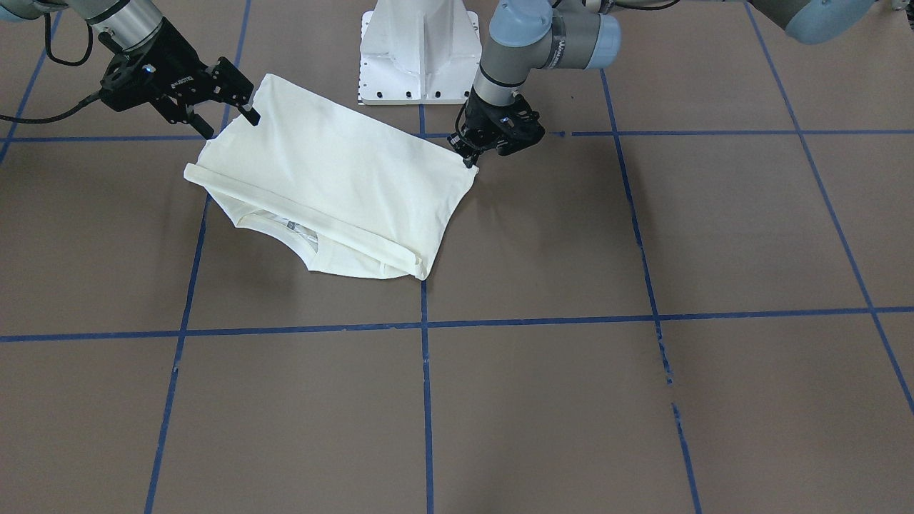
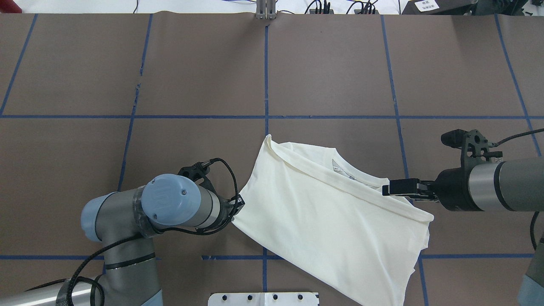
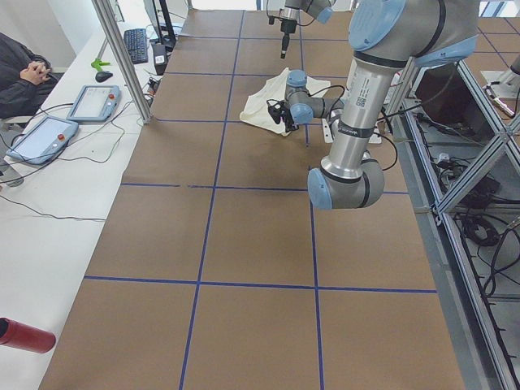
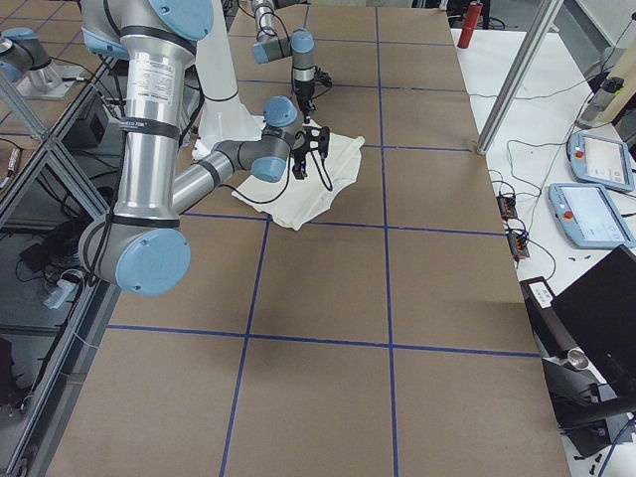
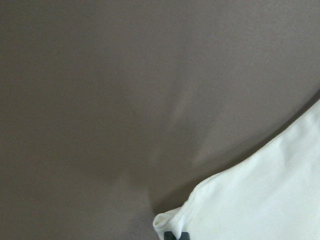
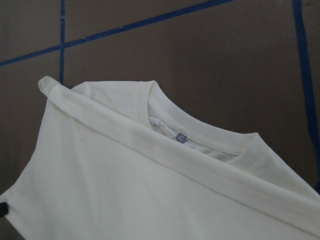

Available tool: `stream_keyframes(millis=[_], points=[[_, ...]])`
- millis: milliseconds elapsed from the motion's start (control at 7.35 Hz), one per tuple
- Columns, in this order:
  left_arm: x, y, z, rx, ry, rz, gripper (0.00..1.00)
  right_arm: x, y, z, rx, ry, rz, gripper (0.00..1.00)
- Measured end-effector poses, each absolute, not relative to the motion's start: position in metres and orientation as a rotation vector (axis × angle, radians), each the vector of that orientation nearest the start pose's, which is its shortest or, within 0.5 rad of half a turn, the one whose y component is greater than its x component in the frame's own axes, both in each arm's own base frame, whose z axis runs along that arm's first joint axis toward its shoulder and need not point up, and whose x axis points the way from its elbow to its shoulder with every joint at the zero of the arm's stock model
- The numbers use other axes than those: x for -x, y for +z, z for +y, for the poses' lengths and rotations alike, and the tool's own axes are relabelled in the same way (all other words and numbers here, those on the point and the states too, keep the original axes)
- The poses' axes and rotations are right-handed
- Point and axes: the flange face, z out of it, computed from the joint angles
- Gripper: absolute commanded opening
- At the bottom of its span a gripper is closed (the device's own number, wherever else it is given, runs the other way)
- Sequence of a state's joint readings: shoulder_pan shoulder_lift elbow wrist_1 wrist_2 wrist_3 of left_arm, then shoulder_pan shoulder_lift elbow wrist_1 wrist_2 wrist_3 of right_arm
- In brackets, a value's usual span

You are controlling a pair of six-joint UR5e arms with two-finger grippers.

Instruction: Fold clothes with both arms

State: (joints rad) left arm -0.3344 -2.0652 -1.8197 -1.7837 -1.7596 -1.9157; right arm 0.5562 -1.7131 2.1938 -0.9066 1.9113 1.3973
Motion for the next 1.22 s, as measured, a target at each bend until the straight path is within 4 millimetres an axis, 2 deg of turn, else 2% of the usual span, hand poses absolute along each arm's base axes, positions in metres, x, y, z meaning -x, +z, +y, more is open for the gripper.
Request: stream_keyframes(millis=[136,272,544,680,816,952,1089,1225], points=[[-0.544,0.249,-0.342,0.153,-0.570,0.955,0.00,0.299,0.350,-0.304,-0.122,0.144,-1.165,1.00],[-0.537,0.258,-0.379,0.116,-0.603,0.942,0.00,0.299,0.350,-0.304,-0.122,0.144,-1.165,1.00],[-0.529,0.279,-0.470,0.022,-0.643,0.914,0.00,0.299,0.350,-0.304,-0.125,0.144,-1.166,1.00],[-0.517,0.285,-0.513,-0.030,-0.650,0.911,0.00,0.300,0.350,-0.304,-0.127,0.146,-1.165,1.00],[-0.504,0.282,-0.553,-0.080,-0.651,0.921,0.00,0.300,0.351,-0.305,-0.128,0.147,-1.163,1.00],[-0.500,0.273,-0.587,-0.123,-0.647,0.940,0.00,0.301,0.352,-0.306,-0.129,0.149,-1.162,1.00],[-0.504,0.267,-0.616,-0.156,-0.641,0.968,0.00,0.303,0.353,-0.307,-0.128,0.149,-1.160,1.00],[-0.512,0.266,-0.637,-0.180,-0.636,1.000,0.00,0.304,0.354,-0.307,-0.127,0.149,-1.158,1.00]])
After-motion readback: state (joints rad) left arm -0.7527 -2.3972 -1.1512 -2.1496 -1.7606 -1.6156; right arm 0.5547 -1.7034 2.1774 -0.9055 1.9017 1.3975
